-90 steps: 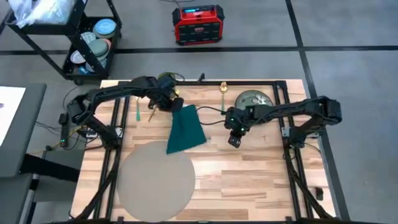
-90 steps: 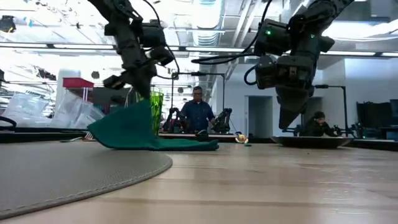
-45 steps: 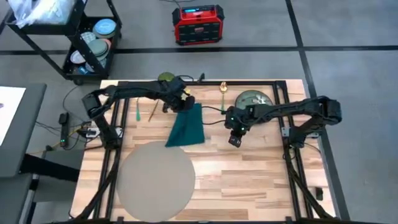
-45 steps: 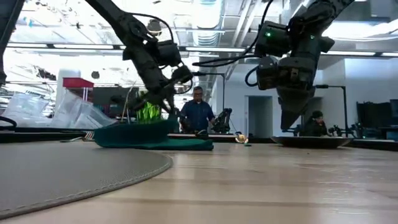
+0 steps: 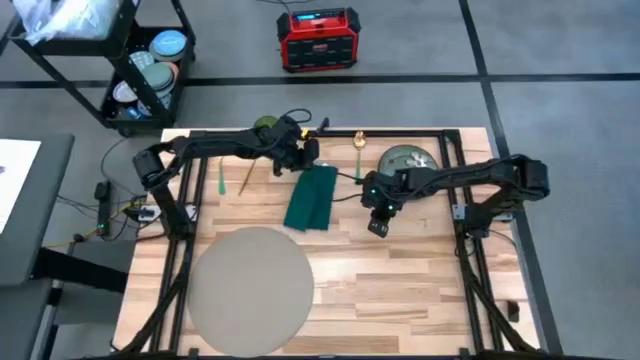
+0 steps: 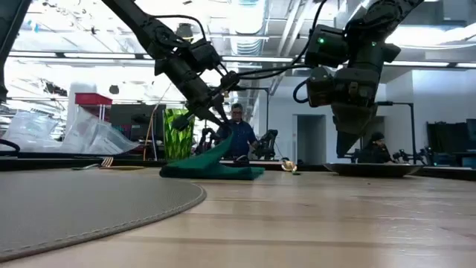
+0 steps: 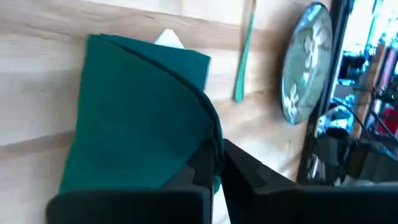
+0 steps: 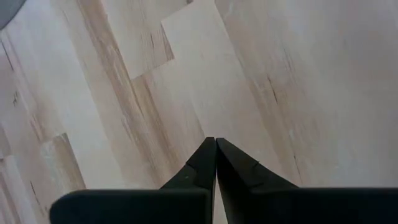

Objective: Set table place
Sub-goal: Fold the green napkin

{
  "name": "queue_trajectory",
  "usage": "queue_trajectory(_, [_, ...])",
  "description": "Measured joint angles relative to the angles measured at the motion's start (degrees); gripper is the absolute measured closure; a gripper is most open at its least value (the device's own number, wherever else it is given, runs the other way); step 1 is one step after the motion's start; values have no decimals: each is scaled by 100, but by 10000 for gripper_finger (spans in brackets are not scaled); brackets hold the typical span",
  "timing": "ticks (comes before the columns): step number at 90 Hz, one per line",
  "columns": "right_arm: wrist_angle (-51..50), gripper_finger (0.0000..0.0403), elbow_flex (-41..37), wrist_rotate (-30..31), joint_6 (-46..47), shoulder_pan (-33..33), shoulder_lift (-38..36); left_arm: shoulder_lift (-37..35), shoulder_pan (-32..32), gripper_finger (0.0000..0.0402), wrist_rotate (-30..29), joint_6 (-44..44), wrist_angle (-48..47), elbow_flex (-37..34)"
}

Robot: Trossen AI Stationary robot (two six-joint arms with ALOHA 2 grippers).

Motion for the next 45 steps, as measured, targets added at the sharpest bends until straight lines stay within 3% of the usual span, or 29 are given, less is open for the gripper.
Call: queue_trajectory(45, [17, 403, 0, 11, 2, 7, -2, 122, -304, 401, -331, -590, 768, 3])
